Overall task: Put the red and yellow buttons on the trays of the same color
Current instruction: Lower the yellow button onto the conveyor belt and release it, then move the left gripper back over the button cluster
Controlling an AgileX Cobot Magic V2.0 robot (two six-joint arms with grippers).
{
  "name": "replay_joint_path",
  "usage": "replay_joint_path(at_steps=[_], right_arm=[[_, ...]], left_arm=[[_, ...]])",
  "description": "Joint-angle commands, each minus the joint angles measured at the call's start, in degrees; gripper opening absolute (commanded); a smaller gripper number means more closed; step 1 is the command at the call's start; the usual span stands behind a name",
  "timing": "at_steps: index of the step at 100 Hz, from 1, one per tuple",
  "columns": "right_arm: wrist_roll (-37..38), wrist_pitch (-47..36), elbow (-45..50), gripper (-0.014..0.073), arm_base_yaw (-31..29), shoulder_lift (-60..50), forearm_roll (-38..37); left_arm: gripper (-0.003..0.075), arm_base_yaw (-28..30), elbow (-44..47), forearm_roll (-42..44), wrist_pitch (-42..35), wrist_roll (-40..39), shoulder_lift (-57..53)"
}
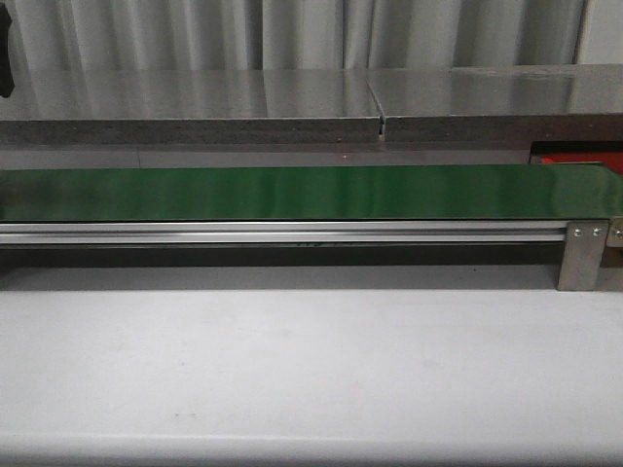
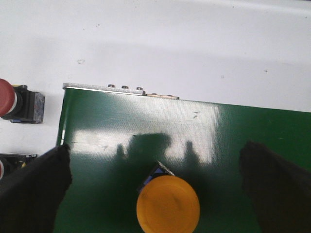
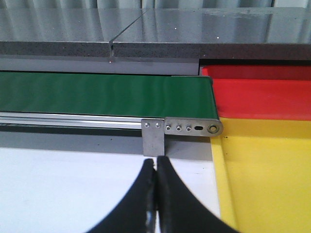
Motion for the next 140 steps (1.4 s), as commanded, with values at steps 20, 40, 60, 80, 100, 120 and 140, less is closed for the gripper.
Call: replay_joint_path(at_steps=[20, 40, 60, 80, 100, 120, 140], right_arm=[[-0.23, -4.77, -1.03, -0.0118, 0.02, -0.97, -0.76], [-0.23, -4.77, -1.03, -0.0118, 0.02, -0.97, -0.76], [-0.23, -4.77, -1.03, -0.0118, 0.02, -0.97, -0.76], [-0.23, -4.77, -1.03, -0.0118, 0.02, -0.97, -0.76], [-0.23, -4.77, -1.03, -0.0118, 0.02, -0.97, -0.76], [-0.23, -4.77, -1.03, -0.0118, 0.02, -0.97, -0.76], [-0.23, -4.77, -1.03, -0.0118, 0.02, -0.97, -0.76]], left_arm=[[0.0662, 1.58, -0.13, 0.17, -1.04, -0.91, -9.65], [0.0662, 7.36, 7.9, 0.36, -3.89, -3.16, -16.23], [0.0662, 16.67, 20.17, 0.51, -8.6, -4.74, -22.81], [0.0662, 25.92, 30.78, 0.51, -11.92, -4.74, -25.52], [0.0662, 30.4, 37.61, 0.33, -18.61, -4.74, -24.38], [0.0662, 30.62, 37.88, 0.79, -22.99, -6.26, -22.01], [0.0662, 30.62, 37.75, 0.79, -26.51, -6.39, -17.94]])
